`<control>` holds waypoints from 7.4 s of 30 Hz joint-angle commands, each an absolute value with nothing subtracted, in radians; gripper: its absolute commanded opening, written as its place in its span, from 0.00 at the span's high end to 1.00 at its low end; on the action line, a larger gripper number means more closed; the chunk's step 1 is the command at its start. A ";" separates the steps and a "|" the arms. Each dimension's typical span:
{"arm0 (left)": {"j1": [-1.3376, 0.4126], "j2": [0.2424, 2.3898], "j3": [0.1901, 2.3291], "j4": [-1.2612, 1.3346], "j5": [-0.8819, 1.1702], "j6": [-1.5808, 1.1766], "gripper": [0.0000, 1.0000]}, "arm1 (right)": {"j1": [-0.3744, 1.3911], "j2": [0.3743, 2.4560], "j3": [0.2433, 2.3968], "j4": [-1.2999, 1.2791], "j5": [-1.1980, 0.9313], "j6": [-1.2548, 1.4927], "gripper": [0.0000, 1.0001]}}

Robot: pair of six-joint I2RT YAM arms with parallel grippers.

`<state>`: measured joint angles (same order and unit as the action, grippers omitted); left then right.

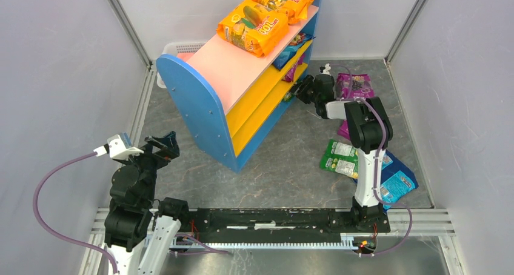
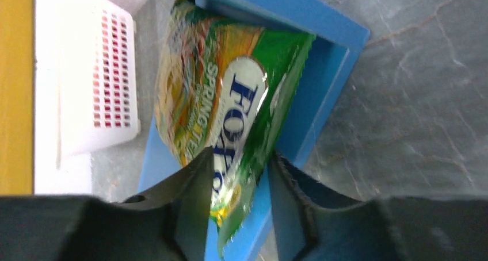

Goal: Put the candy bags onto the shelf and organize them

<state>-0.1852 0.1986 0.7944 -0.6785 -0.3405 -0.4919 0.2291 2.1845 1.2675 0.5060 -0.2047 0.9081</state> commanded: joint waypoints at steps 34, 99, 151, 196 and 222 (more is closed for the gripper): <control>-0.236 0.092 0.779 -0.636 -0.362 -0.451 0.00 | -0.118 0.890 0.612 -0.513 0.279 0.255 0.02; -0.245 0.167 0.779 -0.635 -0.358 -0.451 0.00 | -0.119 1.337 0.223 0.199 -0.813 0.439 0.38; -0.232 0.166 0.778 -0.635 -0.359 -0.451 0.00 | 0.260 1.442 0.664 0.749 -0.739 1.183 1.00; -0.202 0.190 0.779 -0.629 -0.362 -0.449 0.00 | 0.315 2.144 1.086 0.678 -0.432 1.065 1.00; -0.210 0.129 0.777 -0.631 -0.352 -0.448 0.00 | 0.297 1.482 0.581 0.130 -0.405 0.401 0.36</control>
